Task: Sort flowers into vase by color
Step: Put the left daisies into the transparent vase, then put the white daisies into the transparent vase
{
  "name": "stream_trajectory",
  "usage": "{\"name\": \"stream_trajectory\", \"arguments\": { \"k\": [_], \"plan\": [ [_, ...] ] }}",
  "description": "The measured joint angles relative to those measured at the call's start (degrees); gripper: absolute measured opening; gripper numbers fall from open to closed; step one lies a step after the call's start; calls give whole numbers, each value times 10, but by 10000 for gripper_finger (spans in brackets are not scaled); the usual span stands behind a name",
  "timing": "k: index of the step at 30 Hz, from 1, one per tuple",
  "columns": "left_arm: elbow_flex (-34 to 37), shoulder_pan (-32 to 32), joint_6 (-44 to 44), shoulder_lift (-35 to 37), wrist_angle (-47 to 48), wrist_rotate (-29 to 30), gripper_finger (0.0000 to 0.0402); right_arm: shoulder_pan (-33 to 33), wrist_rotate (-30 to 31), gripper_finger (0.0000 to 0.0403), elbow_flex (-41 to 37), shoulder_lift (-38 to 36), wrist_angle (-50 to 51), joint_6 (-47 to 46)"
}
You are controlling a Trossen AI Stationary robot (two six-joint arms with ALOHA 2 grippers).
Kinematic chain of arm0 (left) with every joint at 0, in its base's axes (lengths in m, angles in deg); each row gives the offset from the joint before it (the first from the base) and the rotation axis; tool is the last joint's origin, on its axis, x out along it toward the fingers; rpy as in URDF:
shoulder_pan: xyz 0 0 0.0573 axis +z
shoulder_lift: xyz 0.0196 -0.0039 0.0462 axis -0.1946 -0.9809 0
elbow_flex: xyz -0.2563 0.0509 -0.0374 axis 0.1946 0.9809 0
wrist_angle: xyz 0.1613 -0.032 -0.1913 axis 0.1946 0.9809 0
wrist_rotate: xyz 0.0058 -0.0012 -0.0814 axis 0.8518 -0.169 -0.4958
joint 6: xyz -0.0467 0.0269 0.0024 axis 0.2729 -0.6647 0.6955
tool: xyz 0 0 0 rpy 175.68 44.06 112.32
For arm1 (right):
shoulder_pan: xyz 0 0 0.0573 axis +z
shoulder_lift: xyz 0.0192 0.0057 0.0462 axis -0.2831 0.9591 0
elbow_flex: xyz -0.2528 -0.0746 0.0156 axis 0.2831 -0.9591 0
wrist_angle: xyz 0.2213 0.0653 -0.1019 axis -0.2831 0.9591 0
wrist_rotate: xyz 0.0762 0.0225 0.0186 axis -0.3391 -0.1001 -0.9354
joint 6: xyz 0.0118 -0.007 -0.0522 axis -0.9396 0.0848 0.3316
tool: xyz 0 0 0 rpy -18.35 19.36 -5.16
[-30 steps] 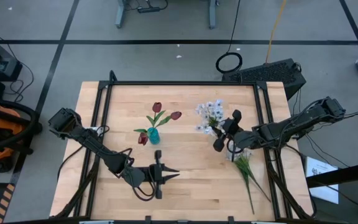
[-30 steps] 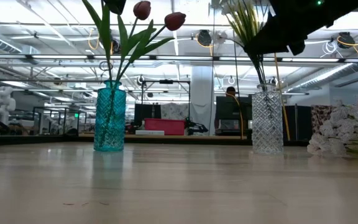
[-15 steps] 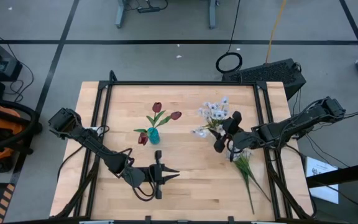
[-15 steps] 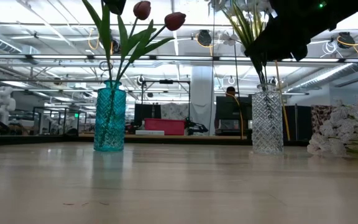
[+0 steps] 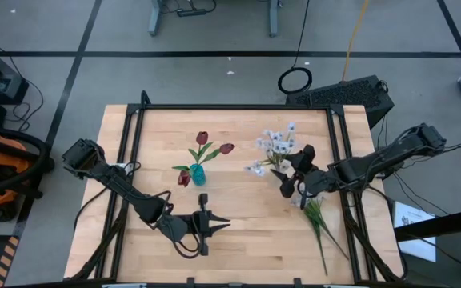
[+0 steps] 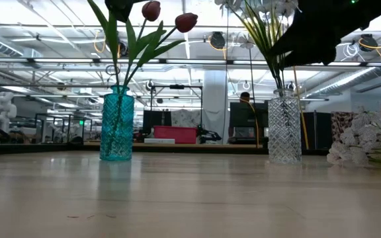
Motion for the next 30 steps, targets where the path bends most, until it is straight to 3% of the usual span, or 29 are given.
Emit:
{"name": "stream_trajectory", "arguments": {
  "k": [18, 30],
  "plan": [
    [0, 0, 0, 0, -1, 0, 49, 65, -2, 302, 0, -74, 119, -100],
    [0, 0, 1, 0, -1, 0, 49, 108, -141, 302, 0, -87, 302, -303]
  ]
}}
